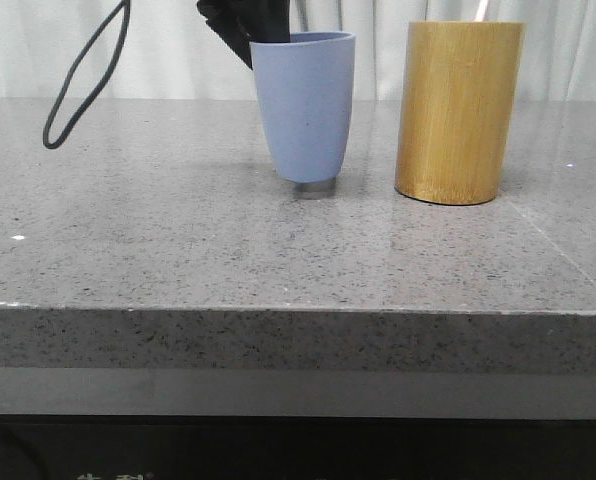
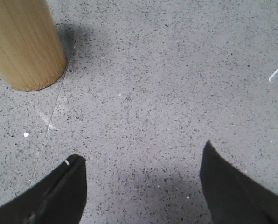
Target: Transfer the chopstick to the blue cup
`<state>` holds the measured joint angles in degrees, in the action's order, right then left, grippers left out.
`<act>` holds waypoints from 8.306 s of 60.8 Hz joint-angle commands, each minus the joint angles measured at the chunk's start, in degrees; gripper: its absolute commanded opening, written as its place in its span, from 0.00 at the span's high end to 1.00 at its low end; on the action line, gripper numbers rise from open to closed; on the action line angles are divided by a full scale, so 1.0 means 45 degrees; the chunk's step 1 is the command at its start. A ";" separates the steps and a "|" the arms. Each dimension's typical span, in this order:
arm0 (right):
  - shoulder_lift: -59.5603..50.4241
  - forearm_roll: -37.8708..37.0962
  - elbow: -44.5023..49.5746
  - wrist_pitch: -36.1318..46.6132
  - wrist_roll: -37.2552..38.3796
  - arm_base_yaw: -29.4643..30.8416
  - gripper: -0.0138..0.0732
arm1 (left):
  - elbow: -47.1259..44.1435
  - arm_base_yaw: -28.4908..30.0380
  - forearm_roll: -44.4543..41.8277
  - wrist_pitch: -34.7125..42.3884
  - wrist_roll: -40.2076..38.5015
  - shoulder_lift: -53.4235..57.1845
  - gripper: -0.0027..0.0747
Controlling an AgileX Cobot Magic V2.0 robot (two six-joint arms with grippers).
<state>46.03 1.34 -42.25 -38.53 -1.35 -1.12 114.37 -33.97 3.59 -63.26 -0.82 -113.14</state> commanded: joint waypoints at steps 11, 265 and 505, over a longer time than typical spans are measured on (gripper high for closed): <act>-0.0011 -0.0073 -0.0425 0.0627 -0.0097 0.0035 0.24 | 0.0440 -0.0042 0.0088 0.0653 -0.0019 0.0564 0.94; 0.7342 1.0037 -1.3026 0.1173 -0.7952 -0.2136 0.92 | -1.3466 0.0012 -0.0071 0.8640 -0.0155 1.3481 0.39; -0.1793 0.1356 -0.1357 0.2783 -0.1711 -0.4365 0.92 | -1.3466 0.0012 -0.0169 0.8814 -0.0155 1.2290 0.99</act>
<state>38.20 7.14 -46.96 -30.66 -8.95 -20.94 52.11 -33.97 2.66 -27.90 -1.02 -58.48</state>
